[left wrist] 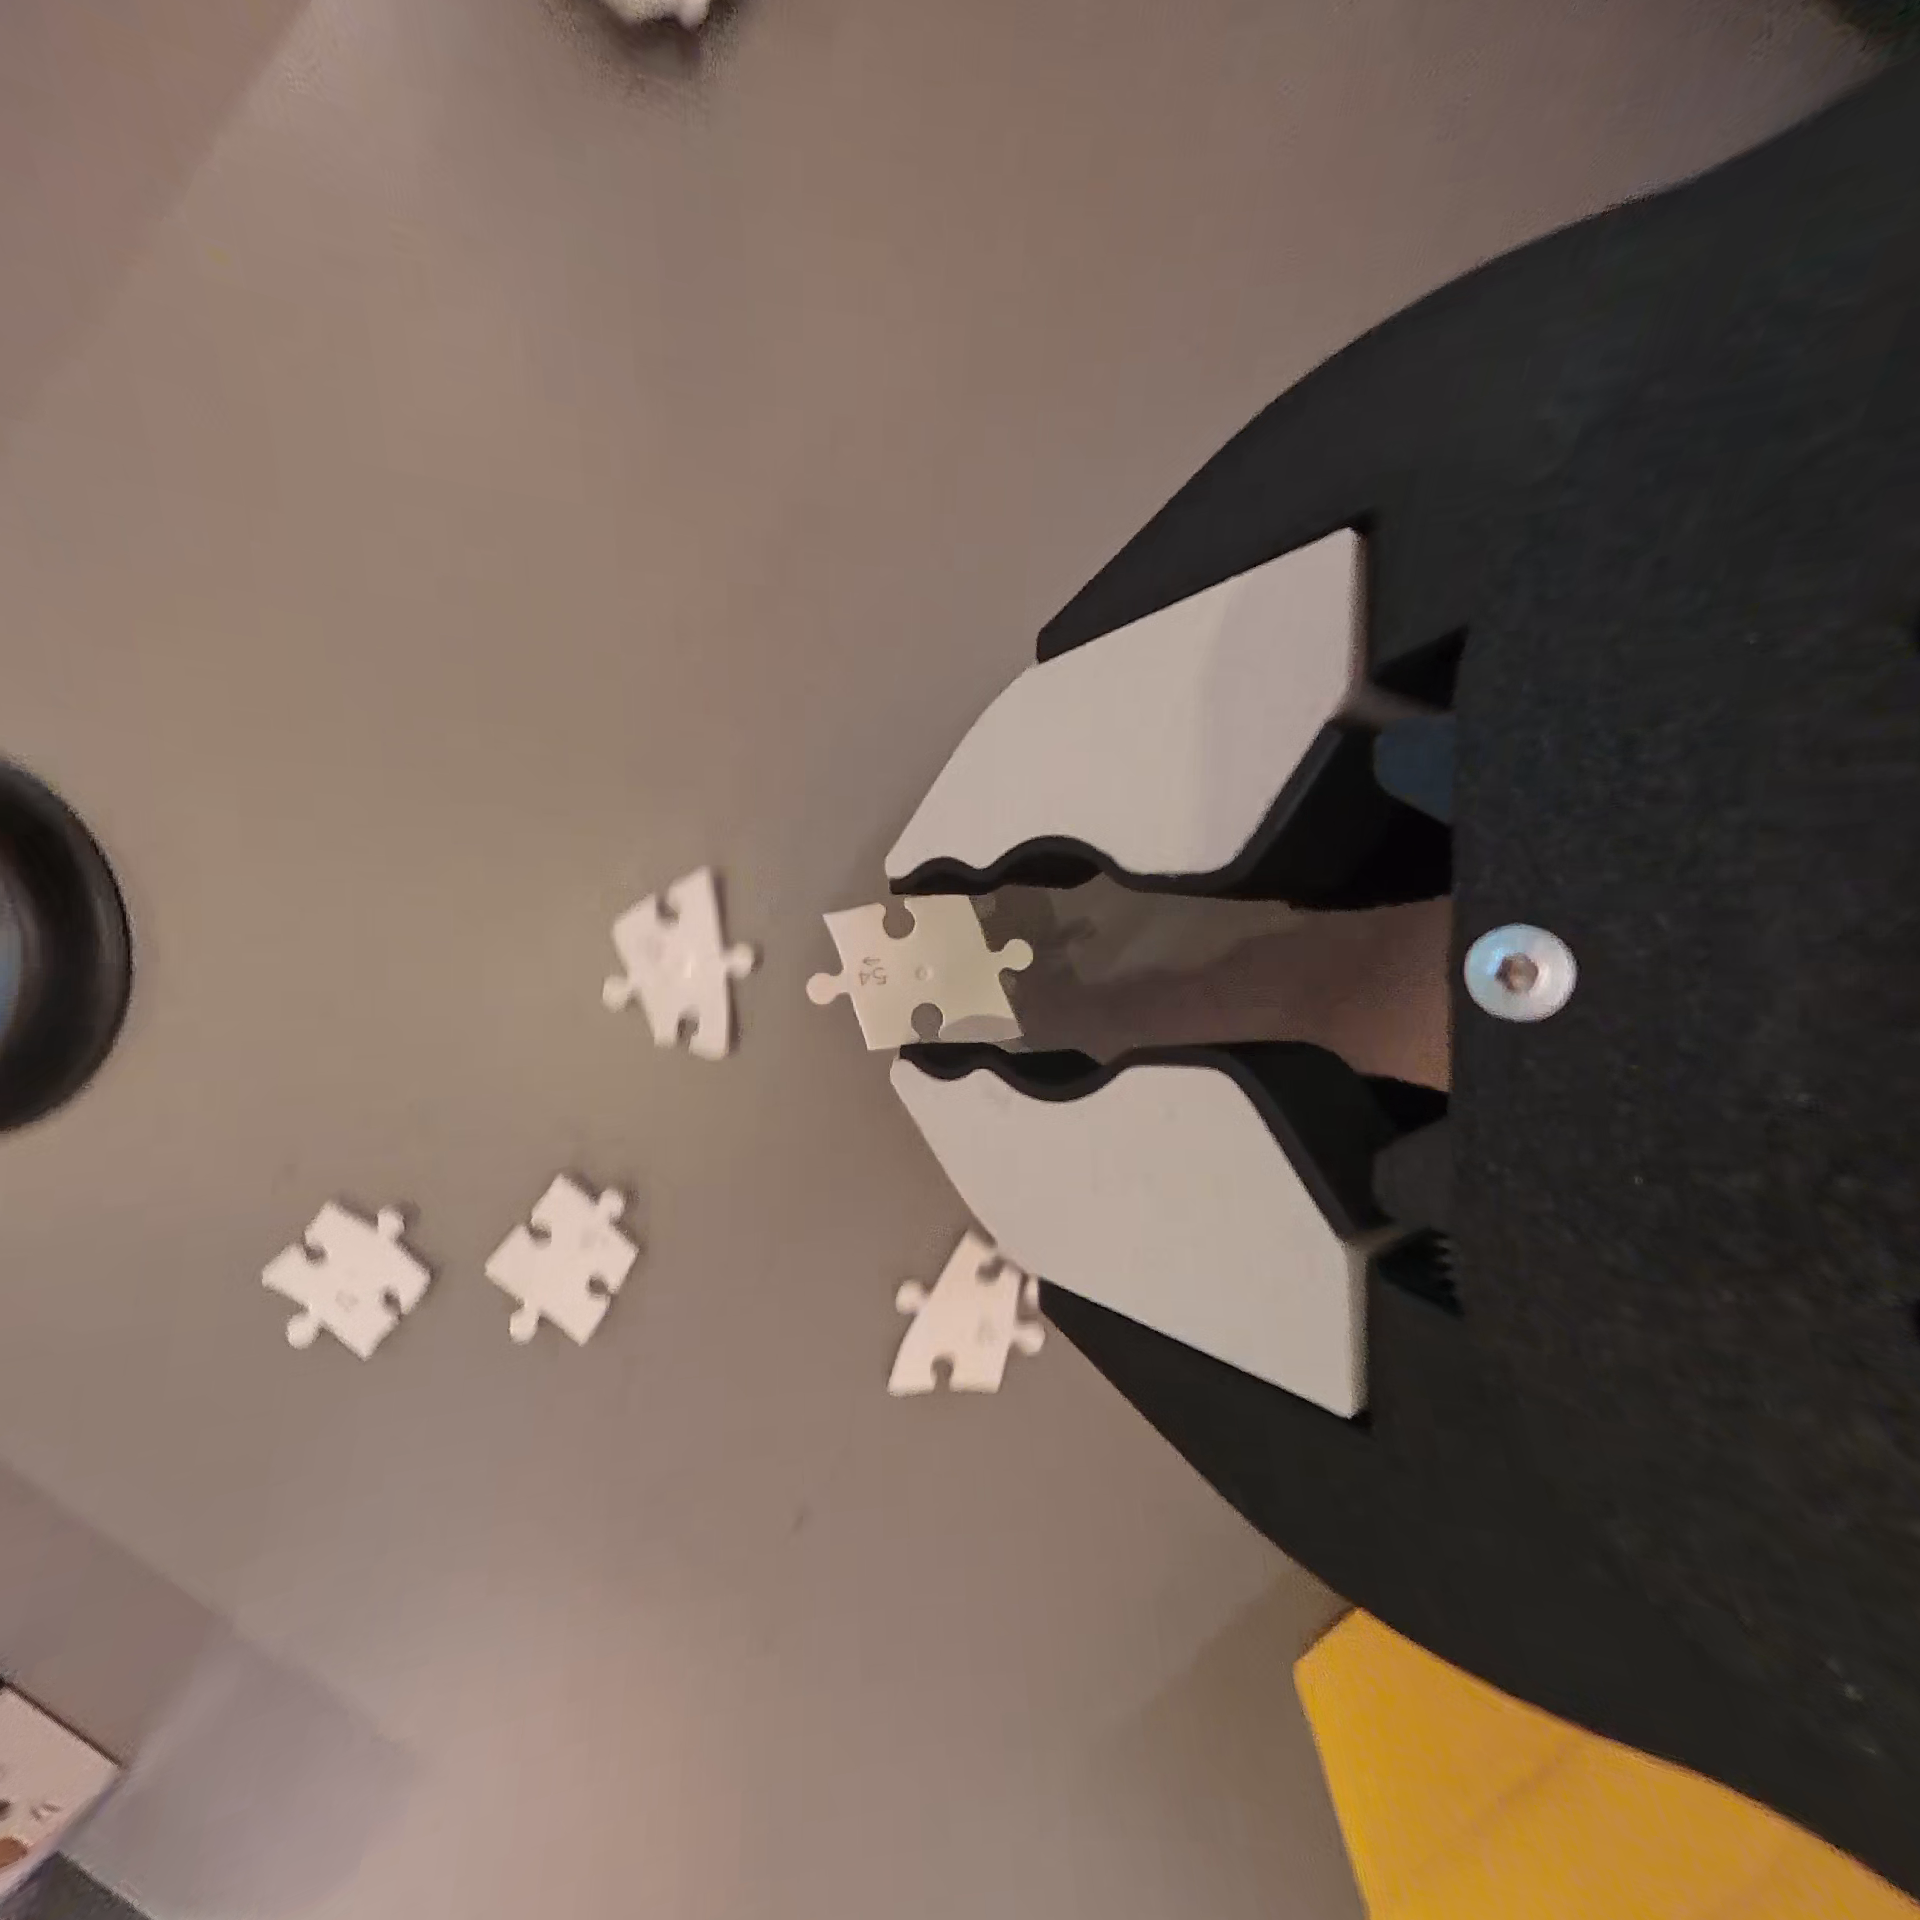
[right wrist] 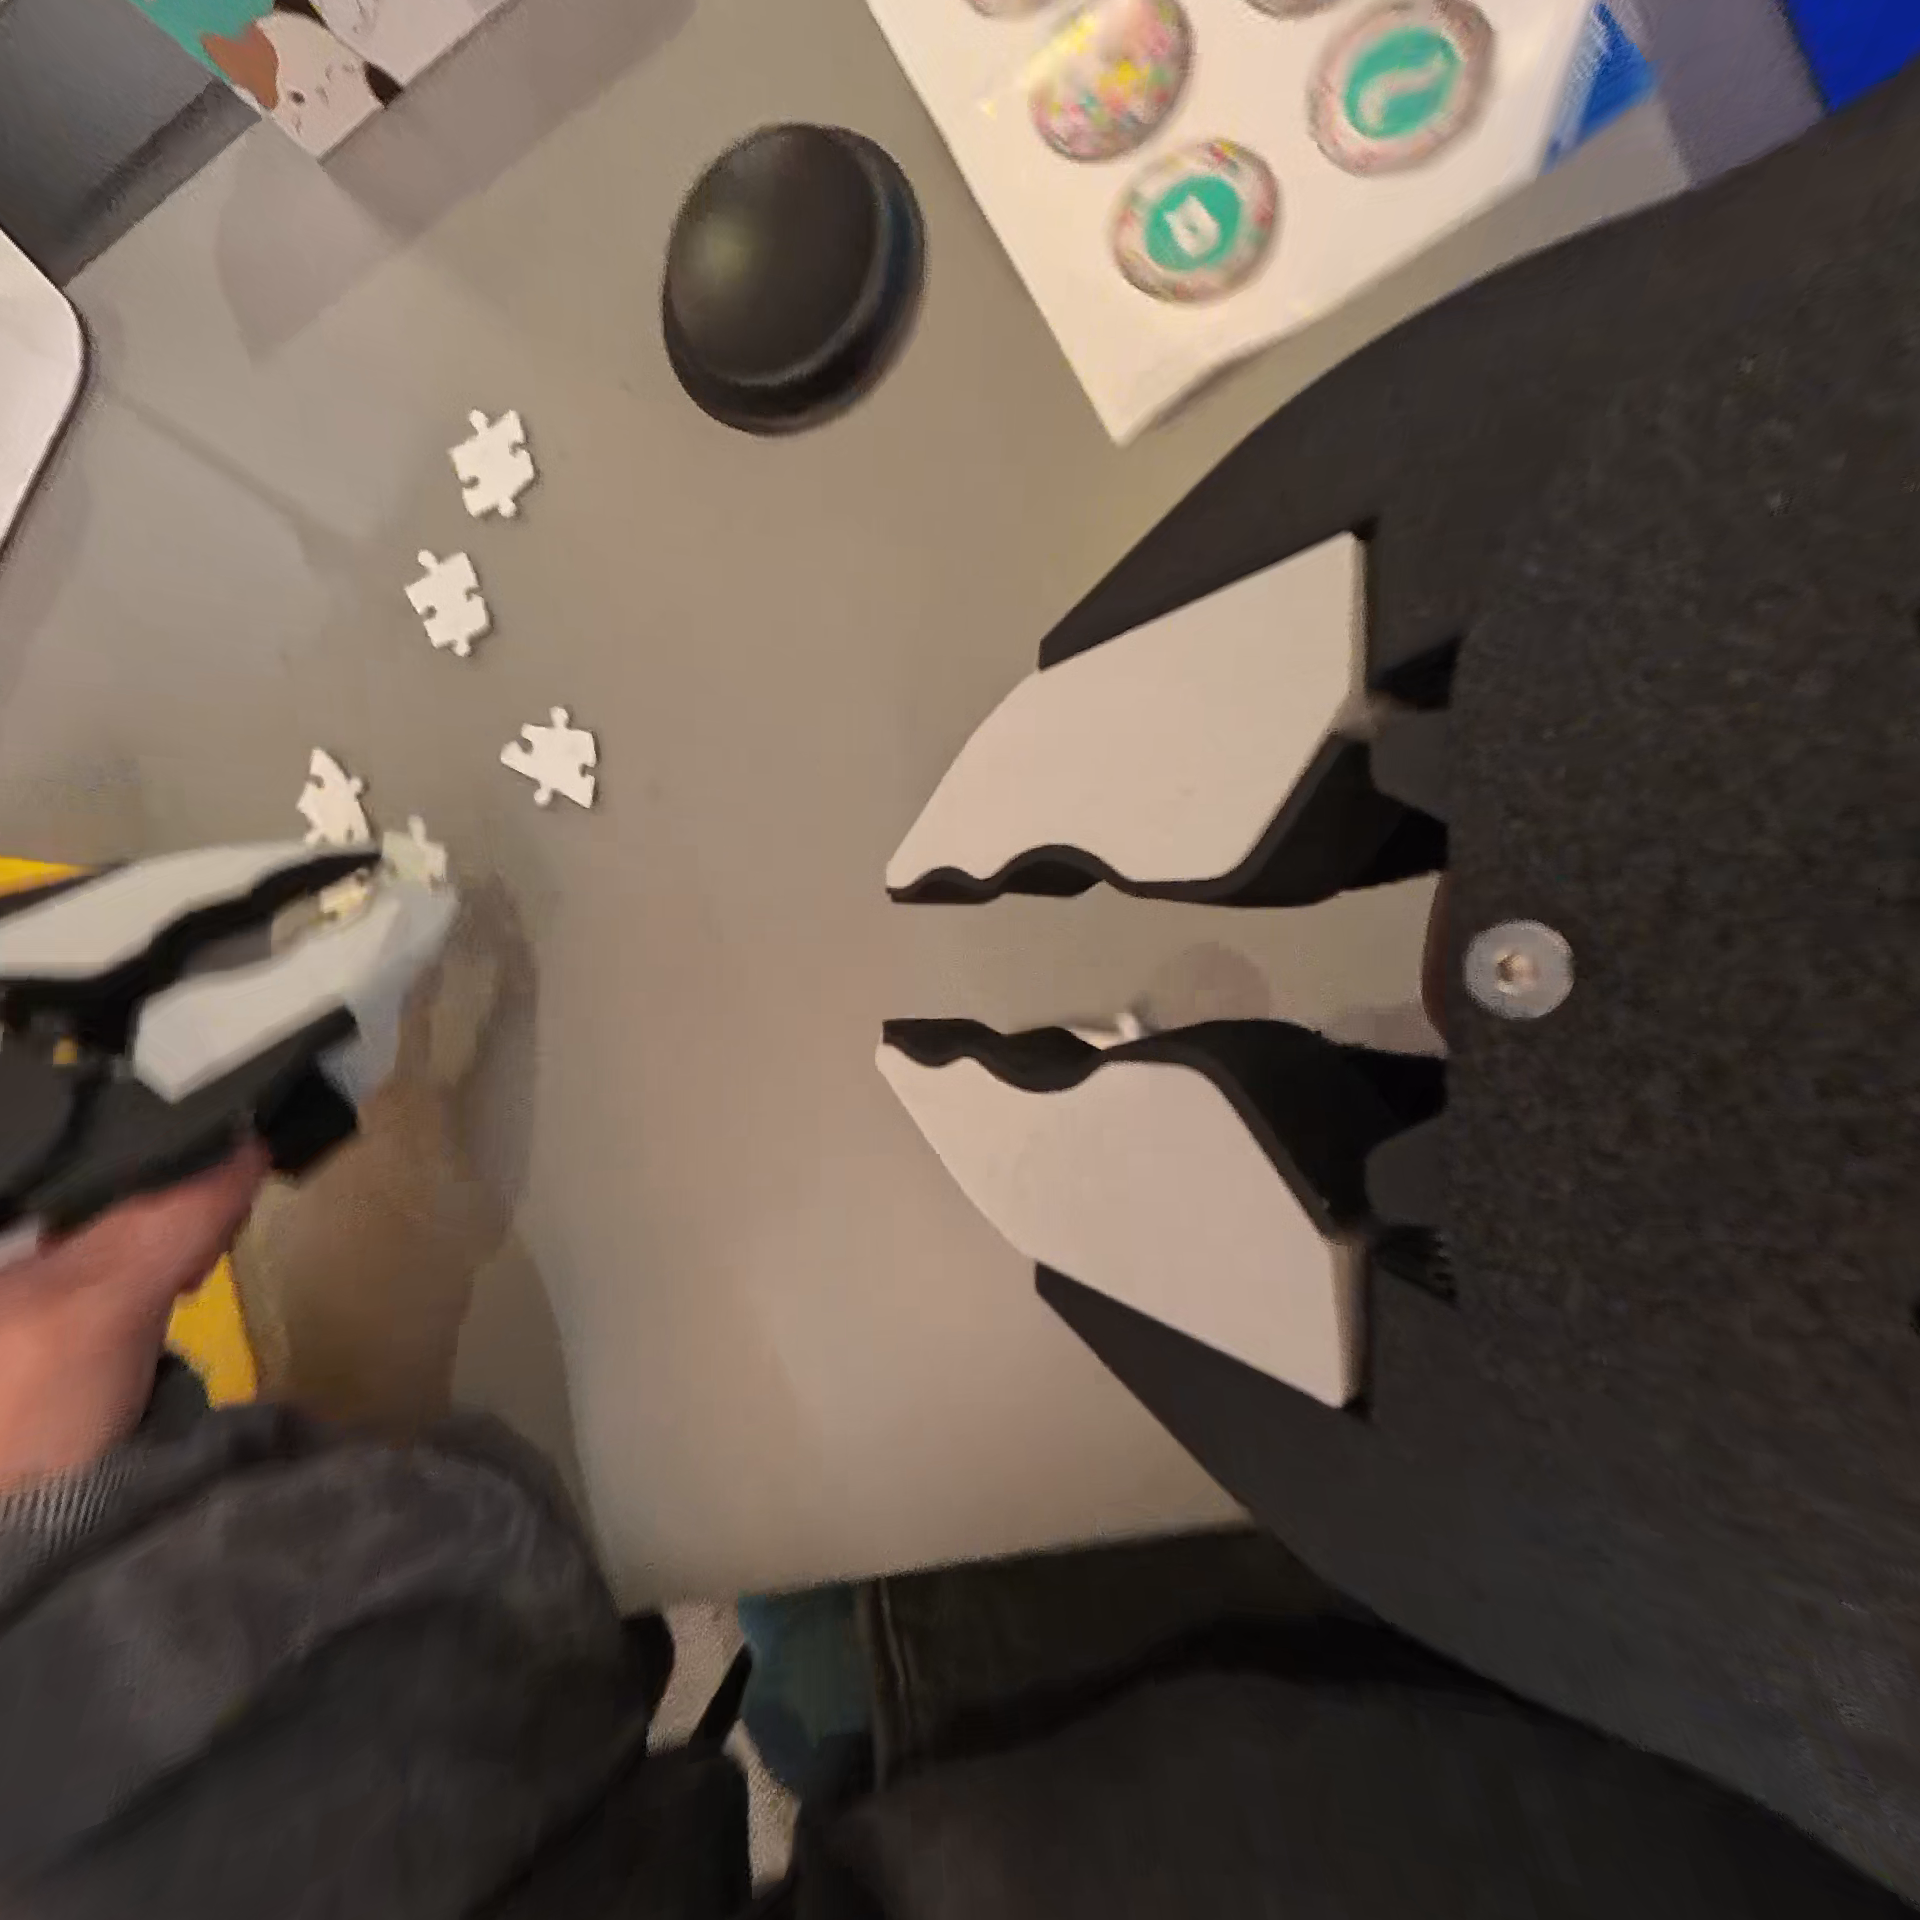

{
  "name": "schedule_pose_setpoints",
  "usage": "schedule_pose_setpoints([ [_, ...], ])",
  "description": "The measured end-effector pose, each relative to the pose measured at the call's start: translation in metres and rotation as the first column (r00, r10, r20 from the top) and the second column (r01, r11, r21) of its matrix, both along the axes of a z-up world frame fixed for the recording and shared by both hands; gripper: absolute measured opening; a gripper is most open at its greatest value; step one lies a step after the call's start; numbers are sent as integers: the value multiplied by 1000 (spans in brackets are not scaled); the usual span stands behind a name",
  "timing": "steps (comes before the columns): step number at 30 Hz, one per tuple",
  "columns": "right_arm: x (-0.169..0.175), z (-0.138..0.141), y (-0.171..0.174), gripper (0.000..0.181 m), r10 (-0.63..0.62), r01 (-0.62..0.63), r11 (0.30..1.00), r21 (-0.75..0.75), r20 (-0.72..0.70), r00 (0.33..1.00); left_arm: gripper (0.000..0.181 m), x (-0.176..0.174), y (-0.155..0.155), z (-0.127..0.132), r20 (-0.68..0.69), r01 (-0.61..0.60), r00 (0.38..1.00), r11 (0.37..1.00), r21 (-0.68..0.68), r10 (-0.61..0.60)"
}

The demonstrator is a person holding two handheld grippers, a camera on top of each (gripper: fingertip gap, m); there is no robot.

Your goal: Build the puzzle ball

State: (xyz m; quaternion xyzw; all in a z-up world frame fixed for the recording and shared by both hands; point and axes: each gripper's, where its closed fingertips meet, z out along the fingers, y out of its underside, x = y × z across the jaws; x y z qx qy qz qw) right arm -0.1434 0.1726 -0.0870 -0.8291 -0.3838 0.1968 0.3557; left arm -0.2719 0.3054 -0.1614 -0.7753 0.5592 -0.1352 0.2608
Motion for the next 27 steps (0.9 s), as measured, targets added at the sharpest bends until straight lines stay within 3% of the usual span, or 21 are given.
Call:
schedule_pose_setpoints([
  [5,-42,-38,79,28,89,-85,995,-44,112,990,26,-11,-69,-1,51,44,998,998,-48,-41],
  [9,-65,-78,110,26,192,-168,977,-131,205,960,26,-20,-99,-3,115,42,993,996,-80,-32],
  [15,-95,-93,124,25,284,-260,955,-145,185,941,26,-29,-105,3,222,16,975,995,-103,8],
  [23,-69,-99,131,25,273,-220,953,-207,278,921,27,-42,-104,3,246,15,969,993,-114,14],
  [27,-92,-91,120,23,321,-281,931,-234,156,934,27,-46,-103,-4,225,11,974,993,-114,15],
])
